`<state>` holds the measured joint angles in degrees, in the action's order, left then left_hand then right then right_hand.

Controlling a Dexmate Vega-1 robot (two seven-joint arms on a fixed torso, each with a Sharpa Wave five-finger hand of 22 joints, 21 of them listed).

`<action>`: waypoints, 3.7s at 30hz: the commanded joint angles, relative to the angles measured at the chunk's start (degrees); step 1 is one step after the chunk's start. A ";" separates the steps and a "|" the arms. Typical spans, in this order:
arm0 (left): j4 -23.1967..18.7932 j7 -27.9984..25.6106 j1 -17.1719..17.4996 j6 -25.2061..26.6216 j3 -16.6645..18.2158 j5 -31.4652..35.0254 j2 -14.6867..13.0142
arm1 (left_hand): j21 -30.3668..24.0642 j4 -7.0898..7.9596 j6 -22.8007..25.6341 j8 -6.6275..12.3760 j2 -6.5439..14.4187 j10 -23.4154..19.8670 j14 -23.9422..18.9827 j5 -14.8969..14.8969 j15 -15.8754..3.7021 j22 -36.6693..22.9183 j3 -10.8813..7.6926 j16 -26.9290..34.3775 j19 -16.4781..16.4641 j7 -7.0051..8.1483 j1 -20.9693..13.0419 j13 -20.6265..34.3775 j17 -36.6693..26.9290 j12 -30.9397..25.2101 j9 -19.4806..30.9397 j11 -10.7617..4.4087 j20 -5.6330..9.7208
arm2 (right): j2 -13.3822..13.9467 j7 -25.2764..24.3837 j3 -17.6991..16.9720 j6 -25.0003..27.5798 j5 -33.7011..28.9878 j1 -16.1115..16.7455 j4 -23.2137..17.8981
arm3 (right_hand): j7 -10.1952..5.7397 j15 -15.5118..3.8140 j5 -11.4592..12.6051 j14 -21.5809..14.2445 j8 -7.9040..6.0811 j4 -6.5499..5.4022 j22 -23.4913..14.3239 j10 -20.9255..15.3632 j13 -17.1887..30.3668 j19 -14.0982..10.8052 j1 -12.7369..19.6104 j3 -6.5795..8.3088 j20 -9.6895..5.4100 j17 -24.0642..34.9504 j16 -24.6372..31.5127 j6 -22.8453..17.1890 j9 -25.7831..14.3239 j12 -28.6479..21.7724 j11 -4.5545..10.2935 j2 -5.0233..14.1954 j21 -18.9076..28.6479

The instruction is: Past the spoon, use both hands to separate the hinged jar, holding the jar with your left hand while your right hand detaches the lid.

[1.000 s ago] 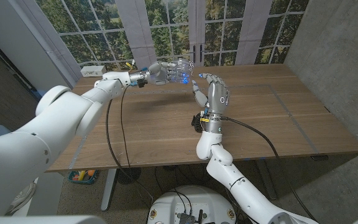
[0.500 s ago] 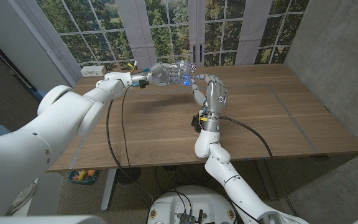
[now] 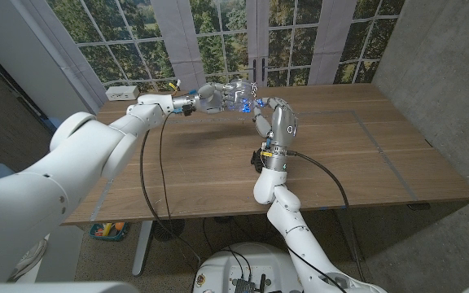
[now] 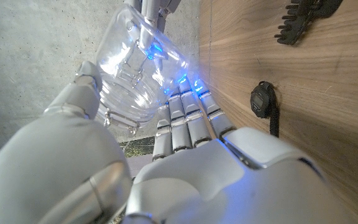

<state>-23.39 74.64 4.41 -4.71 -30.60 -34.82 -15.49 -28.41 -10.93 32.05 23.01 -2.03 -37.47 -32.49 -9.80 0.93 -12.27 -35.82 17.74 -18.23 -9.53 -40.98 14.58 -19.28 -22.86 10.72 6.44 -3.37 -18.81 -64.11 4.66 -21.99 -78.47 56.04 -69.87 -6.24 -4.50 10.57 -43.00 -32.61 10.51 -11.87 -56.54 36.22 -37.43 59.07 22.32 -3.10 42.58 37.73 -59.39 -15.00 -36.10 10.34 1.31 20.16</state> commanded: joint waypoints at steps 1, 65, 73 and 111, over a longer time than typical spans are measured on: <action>-2.67 0.80 1.08 0.46 -0.57 0.12 -0.62 | -0.34 2.46 9.05 26.46 13.24 -15.66 -4.52 -2.36 -11.35 0.01 -2.92 0.02 0.34 5.02 -8.10 20.01 -0.08 -12.83 23.86 -8.28 0.09 | -5.51 0.11 -8.37 -9.18 -4.58 -0.89 2.52 | 0.63 -8.32 0.25 -1.11 -0.54 -0.21 -0.27 -1.06 0.63 -0.22 1.67 0.57 -0.61 0.61 0.46 -0.71 -0.07 -0.74 -0.50 0.46 0.73; -43.96 -24.32 14.28 3.35 -4.20 3.53 -19.13 | -2.45 1.51 11.57 26.25 12.45 -17.70 -7.88 -4.60 -12.15 0.22 -0.67 0.21 1.61 5.10 -10.98 18.55 0.68 -12.45 22.02 -8.25 0.20 | -7.15 0.11 -12.67 -12.81 1.89 -3.49 -1.56 | -0.31 -6.75 3.49 4.05 3.59 -3.88 -0.80 9.71 -1.27 2.56 -4.71 1.29 1.03 1.99 -9.20 9.88 1.46 6.15 -1.64 2.07 4.84; -47.18 -30.19 16.87 1.06 -3.37 4.71 -20.14 | -2.00 2.08 10.17 25.43 12.93 -16.13 -5.79 -4.06 -11.37 0.34 0.00 -0.31 3.61 5.84 -10.39 17.98 0.23 -11.30 21.48 -8.85 -0.66 | 0.23 1.42 -2.57 -6.46 15.12 -1.63 -4.69 | 1.29 -6.20 5.40 6.06 6.02 -4.90 -0.41 13.80 -3.66 3.75 -10.46 0.67 1.63 0.60 -12.00 13.96 2.22 10.59 -3.82 2.44 5.52; -51.83 -50.04 23.51 -4.93 -2.53 12.49 -20.84 | -2.52 3.19 9.54 23.74 13.29 -12.40 -3.56 -1.63 -11.74 0.73 -0.14 -0.63 4.11 8.43 -8.94 14.91 0.03 -6.59 18.64 -12.13 -1.14 | 32.23 24.66 20.40 20.04 75.50 2.26 -32.48 | 7.90 0.73 8.91 12.99 13.42 -5.23 0.18 23.74 -8.45 9.99 -21.74 -1.30 4.09 -2.71 -17.55 23.03 2.94 20.25 -10.36 4.32 5.43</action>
<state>-71.20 33.20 25.20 -8.06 -33.25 -27.33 -34.70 -30.49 -9.34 32.44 23.02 -2.03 -38.17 -37.04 -9.80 0.79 -11.43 -34.23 17.19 -13.83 -9.90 -40.98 14.71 -19.02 -24.12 10.72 6.53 -4.50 8.39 -44.48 24.14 -4.65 -16.45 57.52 -97.19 1.48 -2.88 19.08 -30.84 -19.78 5.08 -11.72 -33.70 27.98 -28.29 38.11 21.42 1.12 40.27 20.84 -37.15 -11.98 -16.51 0.04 5.73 25.47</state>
